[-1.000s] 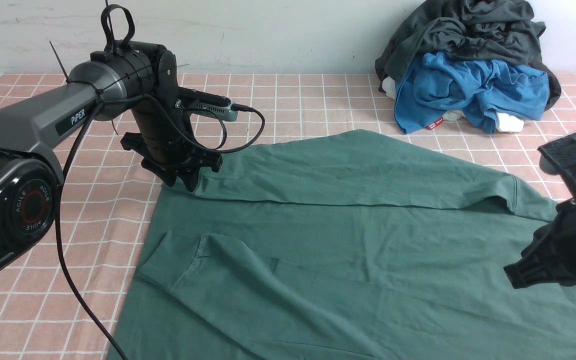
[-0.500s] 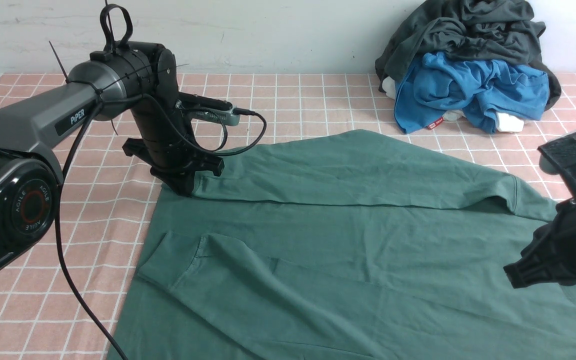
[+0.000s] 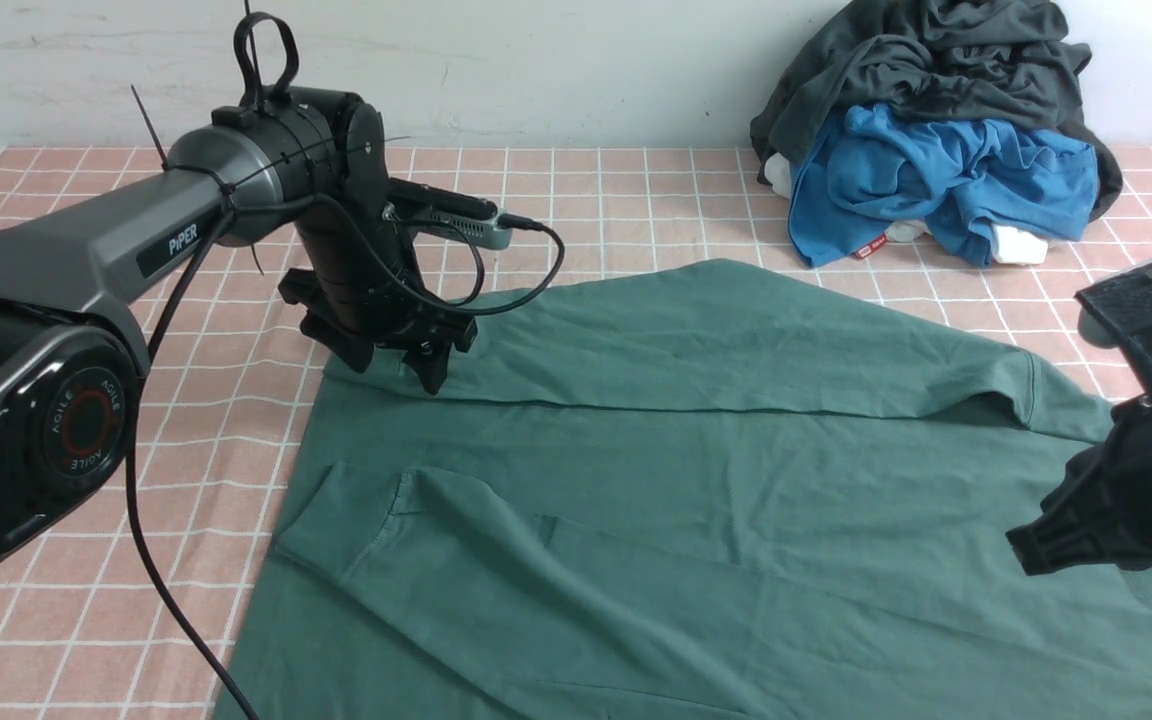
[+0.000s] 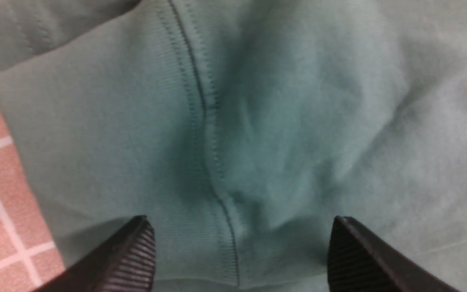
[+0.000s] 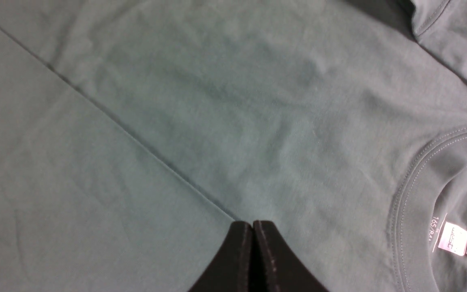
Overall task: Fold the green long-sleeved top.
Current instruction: Use the left arm to clamp the cuff farthest from it, then use the left arm to drag and drop the cuff onto the cuff closest to the left arm
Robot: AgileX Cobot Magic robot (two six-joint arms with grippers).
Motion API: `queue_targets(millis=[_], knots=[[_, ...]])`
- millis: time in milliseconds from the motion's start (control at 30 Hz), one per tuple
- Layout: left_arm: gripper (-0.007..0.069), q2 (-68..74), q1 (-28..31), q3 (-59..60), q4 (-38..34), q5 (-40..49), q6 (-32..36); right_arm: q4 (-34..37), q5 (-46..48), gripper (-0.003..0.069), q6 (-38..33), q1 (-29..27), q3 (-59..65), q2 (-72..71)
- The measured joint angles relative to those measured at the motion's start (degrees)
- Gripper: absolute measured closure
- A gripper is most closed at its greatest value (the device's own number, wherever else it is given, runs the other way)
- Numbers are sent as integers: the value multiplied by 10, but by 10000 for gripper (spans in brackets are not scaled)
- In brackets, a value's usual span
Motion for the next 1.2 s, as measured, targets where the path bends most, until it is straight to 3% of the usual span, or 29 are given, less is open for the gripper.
queue_targets(millis=[67,200,433,500,1000,1200], knots=[[106,1,0,0,4,4,0,0,-1,664,0,0,0,0],[216,11,0,-3,9,20,2,0,-2,664,0,0,0,0],[535,12,1,-6,18,23,2,0,-2,664,0,0,0,0],[586,10,1,-6,14,23,2,0,-2,664,0,0,0,0],[596,-11,0,-56,3,81,2,-5,-8,664,0,0,0,0],[596,-54,-1,7,-30,85,2,-13,-6,662,0,0,0,0]])
